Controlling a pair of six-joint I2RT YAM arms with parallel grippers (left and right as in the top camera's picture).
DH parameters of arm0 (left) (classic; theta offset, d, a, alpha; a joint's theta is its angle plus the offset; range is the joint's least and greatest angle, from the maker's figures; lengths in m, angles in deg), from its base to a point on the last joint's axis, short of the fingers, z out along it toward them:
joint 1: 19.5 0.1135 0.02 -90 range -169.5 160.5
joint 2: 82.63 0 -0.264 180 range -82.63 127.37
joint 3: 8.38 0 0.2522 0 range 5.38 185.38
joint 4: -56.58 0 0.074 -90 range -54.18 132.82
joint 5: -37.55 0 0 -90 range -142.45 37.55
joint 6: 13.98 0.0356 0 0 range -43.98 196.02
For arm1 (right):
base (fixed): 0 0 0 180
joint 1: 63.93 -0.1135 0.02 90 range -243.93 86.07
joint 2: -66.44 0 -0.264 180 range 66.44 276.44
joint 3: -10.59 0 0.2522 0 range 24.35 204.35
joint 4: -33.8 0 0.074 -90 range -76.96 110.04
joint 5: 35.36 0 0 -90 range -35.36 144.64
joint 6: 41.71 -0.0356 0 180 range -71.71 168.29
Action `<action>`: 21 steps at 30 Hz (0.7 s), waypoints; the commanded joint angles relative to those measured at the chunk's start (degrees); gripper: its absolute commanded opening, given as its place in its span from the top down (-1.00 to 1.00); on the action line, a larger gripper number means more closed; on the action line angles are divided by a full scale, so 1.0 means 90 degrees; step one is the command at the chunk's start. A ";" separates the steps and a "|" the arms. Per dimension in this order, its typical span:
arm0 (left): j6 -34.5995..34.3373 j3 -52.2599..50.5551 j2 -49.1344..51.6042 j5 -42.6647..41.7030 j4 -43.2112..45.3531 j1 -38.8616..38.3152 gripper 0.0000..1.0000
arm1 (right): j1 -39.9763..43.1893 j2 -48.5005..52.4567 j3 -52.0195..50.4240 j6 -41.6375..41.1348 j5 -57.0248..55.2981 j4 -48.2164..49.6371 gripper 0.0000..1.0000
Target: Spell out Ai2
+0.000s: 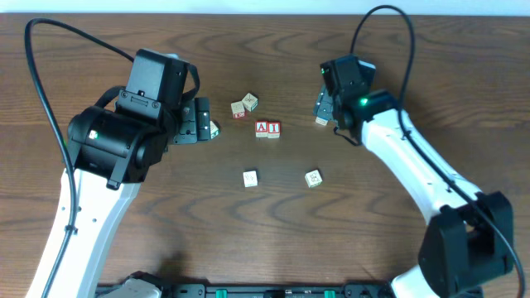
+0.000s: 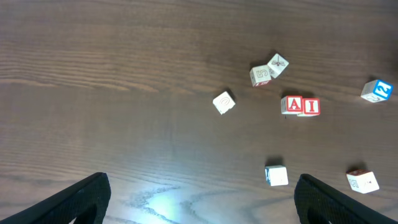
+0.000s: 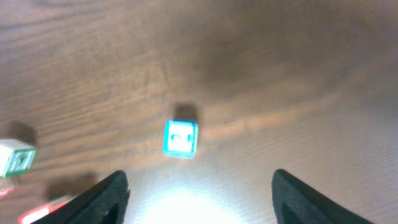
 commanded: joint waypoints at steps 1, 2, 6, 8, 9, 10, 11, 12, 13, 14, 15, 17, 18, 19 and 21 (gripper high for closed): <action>-0.0027 -0.0022 -0.0068 0.0107 -0.0107 0.0002 -0.91 | 0.0002 0.0024 0.0384 -0.0998 0.0573 -0.0712 -0.65; -0.0027 -0.0022 -0.0068 0.0107 -0.0163 0.0002 -0.91 | 0.0007 0.0022 0.0464 -0.1044 0.0770 -0.0911 -0.77; -0.0027 -0.0022 -0.0068 0.0063 -0.0466 0.0002 -0.91 | 0.0153 0.0022 0.0704 -0.1134 0.1778 -0.1753 -0.99; -0.0027 -0.0022 -0.0068 0.0063 -0.0617 0.0002 -0.91 | 0.0189 0.0024 0.0704 -0.0505 0.1826 -0.1863 -0.98; -0.0029 -0.0022 -0.0068 0.0063 -0.0665 0.0002 -0.91 | 0.0189 0.0032 0.0704 0.0092 0.1819 -0.1817 -0.98; -0.0029 -0.0022 -0.0068 0.0061 -0.0704 0.0002 -0.91 | 0.0189 0.0036 0.0704 0.0884 0.1826 -0.1766 -0.98; -0.0029 -0.0022 -0.0068 0.0051 -0.0716 0.0002 -0.91 | 0.0168 0.0036 0.0704 0.1705 0.1775 -0.1753 -0.98; -0.0029 -0.0022 -0.0068 0.0017 -0.0719 0.0002 -0.91 | 0.0129 0.0036 0.0704 0.2545 0.1700 -0.1768 -0.98; -0.0027 -0.0022 -0.0068 -0.0056 -0.0709 0.0002 -0.91 | 0.0083 0.0036 0.0702 0.3492 0.1659 -0.1780 -0.99; -0.0027 -0.0022 -0.0068 -0.0109 -0.0692 0.0002 -0.91 | 0.0063 0.0036 0.0702 0.4209 0.1600 -0.1802 -0.99; -0.0027 -0.0022 -0.0068 -0.0126 -0.0685 0.0002 -0.91 | 0.0049 0.0036 0.0702 0.4794 0.1421 -0.1817 -0.98; -0.0027 -0.0022 -0.0068 -0.0134 -0.0699 0.0002 -0.91 | 0.0061 0.0044 0.0702 0.5523 0.1180 -0.1739 -0.98; -0.0027 -0.0022 -0.0068 -0.0134 -0.0712 0.0002 -0.91 | 0.0085 0.0051 0.0704 0.5855 0.1209 -0.1695 -0.98; -0.0024 -0.0022 -0.0068 -0.0131 -0.0726 0.0002 -0.91 | 0.0124 0.0053 0.0704 0.6280 0.1319 -0.1656 -0.98; -0.0024 -0.0022 -0.0068 -0.0131 -0.0733 0.0002 -0.91 | 0.0250 0.0083 0.0702 0.7101 0.1574 -0.1600 -0.99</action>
